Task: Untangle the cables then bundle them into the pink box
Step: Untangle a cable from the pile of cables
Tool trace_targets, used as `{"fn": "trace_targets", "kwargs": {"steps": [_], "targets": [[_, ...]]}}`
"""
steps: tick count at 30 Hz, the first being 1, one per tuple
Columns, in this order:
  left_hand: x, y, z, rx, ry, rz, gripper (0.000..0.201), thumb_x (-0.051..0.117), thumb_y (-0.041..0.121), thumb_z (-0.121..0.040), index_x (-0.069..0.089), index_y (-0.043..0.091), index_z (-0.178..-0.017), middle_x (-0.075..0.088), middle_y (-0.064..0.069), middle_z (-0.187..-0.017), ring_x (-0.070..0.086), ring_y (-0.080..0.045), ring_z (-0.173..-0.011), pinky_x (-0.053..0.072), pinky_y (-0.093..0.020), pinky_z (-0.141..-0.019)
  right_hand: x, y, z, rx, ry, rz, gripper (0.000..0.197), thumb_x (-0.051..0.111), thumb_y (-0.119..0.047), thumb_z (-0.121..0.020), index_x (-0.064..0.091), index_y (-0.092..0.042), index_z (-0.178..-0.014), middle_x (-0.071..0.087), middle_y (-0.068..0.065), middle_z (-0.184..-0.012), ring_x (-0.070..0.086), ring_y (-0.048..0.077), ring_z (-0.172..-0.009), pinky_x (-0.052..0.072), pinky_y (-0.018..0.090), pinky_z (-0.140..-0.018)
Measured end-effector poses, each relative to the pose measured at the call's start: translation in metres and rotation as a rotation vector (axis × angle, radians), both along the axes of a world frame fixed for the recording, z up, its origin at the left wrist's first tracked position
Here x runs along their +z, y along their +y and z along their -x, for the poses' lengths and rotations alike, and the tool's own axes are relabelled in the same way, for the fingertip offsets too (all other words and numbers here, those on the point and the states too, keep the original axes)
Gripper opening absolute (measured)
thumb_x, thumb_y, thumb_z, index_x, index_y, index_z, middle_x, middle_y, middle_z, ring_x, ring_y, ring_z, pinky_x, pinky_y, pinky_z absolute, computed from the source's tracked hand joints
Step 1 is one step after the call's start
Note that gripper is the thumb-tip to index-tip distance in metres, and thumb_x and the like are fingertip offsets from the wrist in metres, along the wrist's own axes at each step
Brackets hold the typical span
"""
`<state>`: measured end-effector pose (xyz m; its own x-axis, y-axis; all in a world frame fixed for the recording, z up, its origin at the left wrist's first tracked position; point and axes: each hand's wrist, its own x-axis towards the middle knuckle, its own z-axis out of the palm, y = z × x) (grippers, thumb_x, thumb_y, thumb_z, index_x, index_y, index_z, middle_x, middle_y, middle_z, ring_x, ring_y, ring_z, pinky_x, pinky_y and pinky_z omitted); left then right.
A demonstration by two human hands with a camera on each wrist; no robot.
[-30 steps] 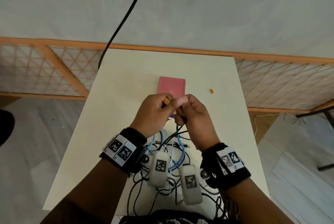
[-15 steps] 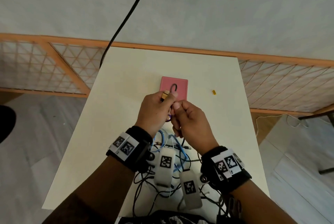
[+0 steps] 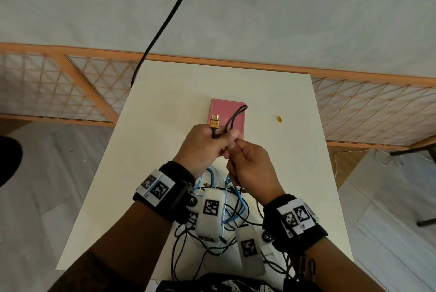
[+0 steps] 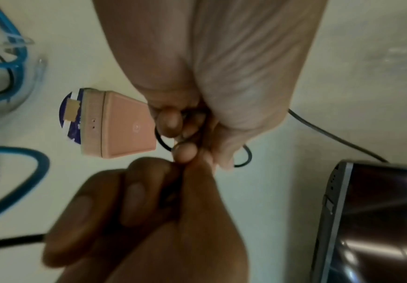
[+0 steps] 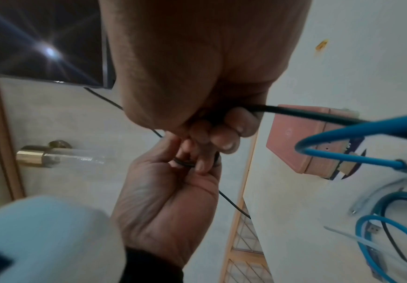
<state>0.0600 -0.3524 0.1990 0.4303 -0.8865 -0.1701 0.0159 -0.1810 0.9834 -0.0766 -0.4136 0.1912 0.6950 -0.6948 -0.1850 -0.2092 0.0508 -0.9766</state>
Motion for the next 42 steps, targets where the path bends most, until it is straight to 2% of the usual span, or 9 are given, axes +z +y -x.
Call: {"fn": "trace_targets", "kwargs": {"steps": [6, 11, 18, 23, 27, 31, 35, 39, 42], "targets": [[0.0, -0.013, -0.01, 0.471, 0.277, 0.082, 0.031, 0.06, 0.021, -0.106, 0.077, 0.005, -0.086, 0.075, -0.013, -0.082, 0.051, -0.007, -0.05, 0.04, -0.021, -0.053, 0.003, 0.003, 0.005, 0.079, -0.025, -0.084, 0.04, 0.043, -0.021, -0.11, 0.054, 0.0, -0.079, 0.039, 0.007, -0.053, 0.039, 0.022, -0.045, 0.036, 0.027, -0.046], [-0.014, 0.005, 0.001, 0.044, 0.139, -0.128, 0.047, 0.073, 0.049, -0.093, 0.07, 0.014, -0.063, 0.055, -0.003, -0.063, 0.045, -0.014, -0.054, 0.041, -0.023, -0.056, 0.007, -0.003, 0.0, 0.013, -0.047, -0.059, 0.038, 0.04, -0.022, -0.111, 0.054, -0.003, -0.081, 0.042, 0.002, -0.052, 0.043, 0.022, -0.042, 0.038, 0.025, -0.043], [0.0, -0.012, -0.02, 0.462, 0.21, 0.018, 0.037, 0.068, 0.033, -0.101, 0.078, 0.0, -0.088, 0.061, -0.008, -0.068, 0.042, -0.009, -0.048, 0.032, -0.022, -0.05, -0.002, 0.004, 0.008, 0.114, 0.003, -0.158, 0.04, 0.043, -0.029, -0.11, 0.052, -0.01, -0.077, 0.04, 0.011, -0.06, 0.042, 0.021, -0.046, 0.033, 0.025, -0.045], [0.004, 0.004, -0.001, -0.007, 0.053, -0.11, 0.031, 0.076, 0.03, -0.094, 0.075, 0.008, -0.073, 0.066, -0.014, -0.067, 0.056, -0.018, -0.058, 0.044, -0.023, -0.056, -0.002, 0.004, 0.002, 0.06, -0.046, -0.133, 0.039, 0.041, -0.028, -0.111, 0.051, -0.007, -0.08, 0.035, 0.014, -0.06, 0.035, 0.02, -0.044, 0.033, 0.024, -0.042], [-0.003, -0.009, -0.006, 0.371, 0.178, -0.049, 0.029, 0.072, 0.029, -0.098, 0.079, 0.002, -0.091, 0.075, -0.019, -0.088, 0.058, -0.008, -0.047, 0.046, -0.016, -0.049, -0.003, 0.0, 0.001, 0.086, -0.043, -0.146, 0.039, 0.044, -0.024, -0.11, 0.053, -0.005, -0.078, 0.04, 0.003, -0.055, 0.044, 0.022, -0.049, 0.041, 0.026, -0.048], [-0.011, 0.002, 0.001, 0.123, 0.15, -0.102, 0.039, 0.075, 0.038, -0.095, 0.071, 0.003, -0.079, 0.063, -0.007, -0.069, 0.052, -0.009, -0.05, 0.047, -0.025, -0.056, -0.004, -0.005, 0.003, 0.059, -0.04, -0.129, 0.037, 0.043, -0.02, -0.11, 0.056, -0.005, -0.078, 0.043, 0.008, -0.057, 0.049, 0.026, -0.053, 0.045, 0.028, -0.051], [-0.019, -0.009, -0.014, 0.385, 0.175, -0.061, 0.033, 0.076, 0.038, -0.093, 0.082, 0.009, -0.08, 0.063, -0.01, -0.074, 0.041, -0.01, -0.048, 0.036, -0.022, -0.049, -0.005, -0.003, 0.003, 0.089, -0.024, -0.184, 0.035, 0.044, -0.02, -0.11, 0.057, -0.007, -0.08, 0.044, 0.004, -0.06, 0.051, 0.023, -0.052, 0.049, 0.027, -0.054], [-0.017, -0.001, -0.003, 0.097, 0.109, -0.132, 0.041, 0.078, 0.037, -0.092, 0.076, -0.004, -0.094, 0.066, -0.007, -0.072, 0.057, -0.015, -0.061, 0.047, -0.023, -0.057, -0.004, -0.005, 0.002, 0.091, 0.013, -0.125, 0.035, 0.043, -0.025, -0.111, 0.058, -0.007, -0.085, 0.048, 0.001, -0.062, 0.055, 0.024, -0.052, 0.049, 0.03, -0.052], [-0.01, -0.011, -0.016, 0.384, -0.004, -0.049, 0.045, 0.082, 0.04, -0.084, 0.076, -0.004, -0.087, 0.065, -0.013, -0.072, 0.05, -0.017, -0.058, 0.045, -0.029, -0.061, -0.007, -0.004, 0.004, 0.125, 0.06, -0.132, 0.035, 0.043, -0.028, -0.11, 0.059, -0.008, -0.087, 0.049, 0.002, -0.063, 0.054, 0.026, -0.057, 0.044, 0.026, -0.045]]}}
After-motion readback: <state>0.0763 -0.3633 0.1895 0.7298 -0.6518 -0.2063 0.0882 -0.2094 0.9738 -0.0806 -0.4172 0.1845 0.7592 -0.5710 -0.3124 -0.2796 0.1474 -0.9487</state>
